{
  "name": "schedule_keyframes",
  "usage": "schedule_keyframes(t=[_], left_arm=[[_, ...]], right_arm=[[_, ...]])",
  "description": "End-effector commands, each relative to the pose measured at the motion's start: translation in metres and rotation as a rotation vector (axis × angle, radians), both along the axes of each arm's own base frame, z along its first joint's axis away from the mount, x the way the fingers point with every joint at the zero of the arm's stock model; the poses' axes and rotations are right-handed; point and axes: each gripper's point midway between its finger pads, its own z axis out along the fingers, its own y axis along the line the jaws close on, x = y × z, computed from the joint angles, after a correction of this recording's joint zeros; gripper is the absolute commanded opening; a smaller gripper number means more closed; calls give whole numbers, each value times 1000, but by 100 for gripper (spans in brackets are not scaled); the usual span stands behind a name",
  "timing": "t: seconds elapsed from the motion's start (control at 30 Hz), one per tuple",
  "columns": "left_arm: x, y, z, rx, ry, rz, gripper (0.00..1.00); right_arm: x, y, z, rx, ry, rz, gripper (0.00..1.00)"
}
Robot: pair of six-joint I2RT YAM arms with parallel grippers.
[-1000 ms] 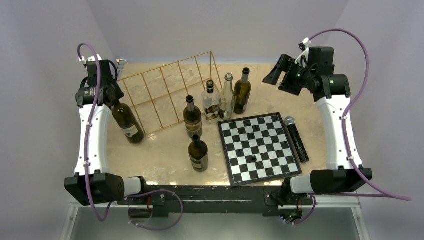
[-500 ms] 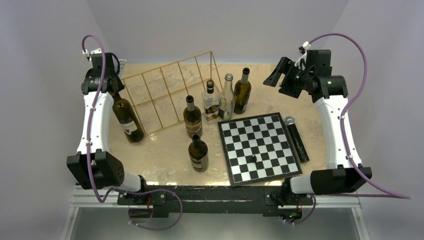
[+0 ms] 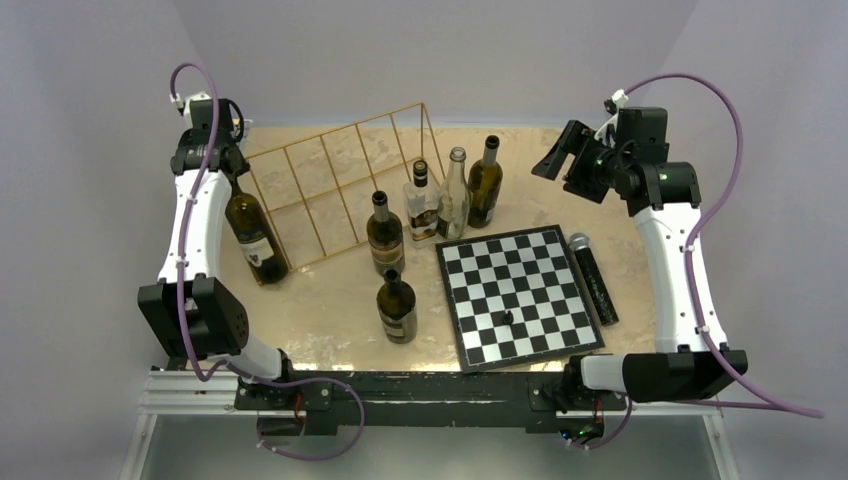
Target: Put the wine bottle on the wine rack
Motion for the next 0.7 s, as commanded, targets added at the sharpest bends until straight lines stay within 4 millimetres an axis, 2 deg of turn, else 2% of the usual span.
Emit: schedule_keyframes(t=[0.0, 0.3, 0.47, 0.67], left_arm=[[1, -6, -17, -44, 59, -6, 35], [12, 0, -27, -30, 76, 12, 36], [11, 0, -36, -38, 93, 13, 44], [14, 1, -37, -33, 98, 13, 52]], right_arm=[[-4, 1, 8, 14, -48, 3, 81], [-15, 3, 2, 34, -49, 1, 81], [-21, 1, 9, 31, -97, -9, 82], [-23, -1, 8, 21, -100, -12, 82]])
